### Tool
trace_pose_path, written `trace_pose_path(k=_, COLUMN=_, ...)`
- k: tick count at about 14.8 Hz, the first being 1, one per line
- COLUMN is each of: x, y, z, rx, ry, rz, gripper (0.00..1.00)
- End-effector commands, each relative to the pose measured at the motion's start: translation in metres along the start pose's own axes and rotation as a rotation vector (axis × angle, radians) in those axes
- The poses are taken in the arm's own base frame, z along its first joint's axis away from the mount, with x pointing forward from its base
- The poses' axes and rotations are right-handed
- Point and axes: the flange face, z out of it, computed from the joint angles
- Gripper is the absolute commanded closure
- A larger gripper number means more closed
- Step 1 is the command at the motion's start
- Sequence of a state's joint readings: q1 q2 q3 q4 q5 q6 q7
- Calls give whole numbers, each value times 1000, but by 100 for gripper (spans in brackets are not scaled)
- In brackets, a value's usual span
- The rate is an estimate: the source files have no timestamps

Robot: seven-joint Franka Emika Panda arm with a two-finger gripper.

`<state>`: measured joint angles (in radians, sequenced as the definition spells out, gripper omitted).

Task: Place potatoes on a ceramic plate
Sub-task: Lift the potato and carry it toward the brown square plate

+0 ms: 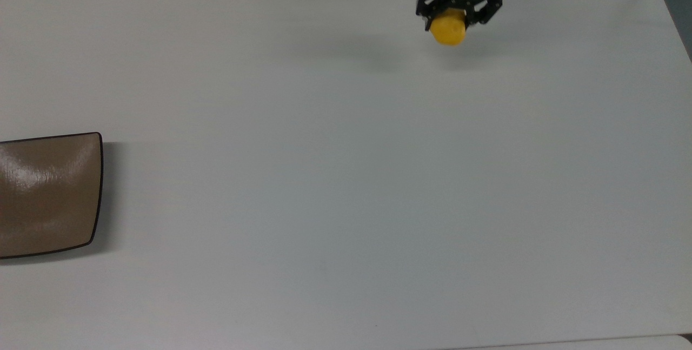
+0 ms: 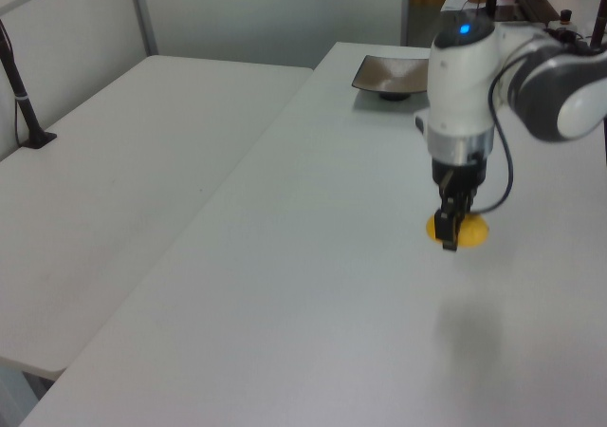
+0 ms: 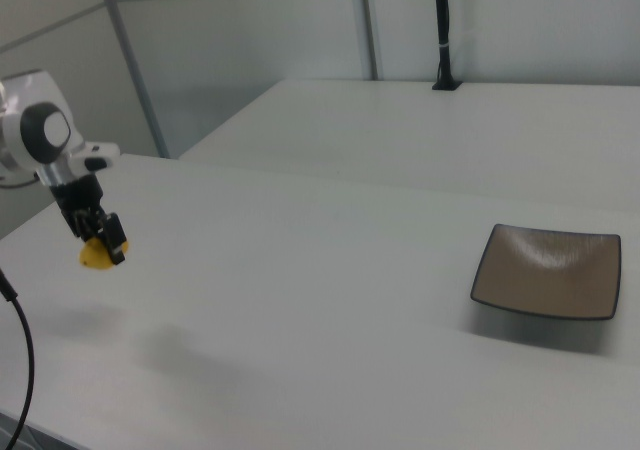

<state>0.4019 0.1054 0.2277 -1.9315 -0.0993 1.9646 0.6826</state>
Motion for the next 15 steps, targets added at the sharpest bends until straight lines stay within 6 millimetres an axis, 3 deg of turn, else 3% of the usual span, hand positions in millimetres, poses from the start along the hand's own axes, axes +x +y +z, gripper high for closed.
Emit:
trace_pose_path(k=1, x=10, y=62, z=-58, rx=49, ry=-32, rz=-19, gripper=89)
trace_pose_path(k=4, x=28, y=116, z=-87, rx=97, ry=-40, rz=-30, gripper=89)
trace_pose_path(k=6, x=40, y=152, z=-96, rx=109, ry=-24, rz=-39, gripper=89)
trace_pose_path(k=15, x=98, y=293, z=-105, rx=110, ry=54, rz=-149, gripper=89)
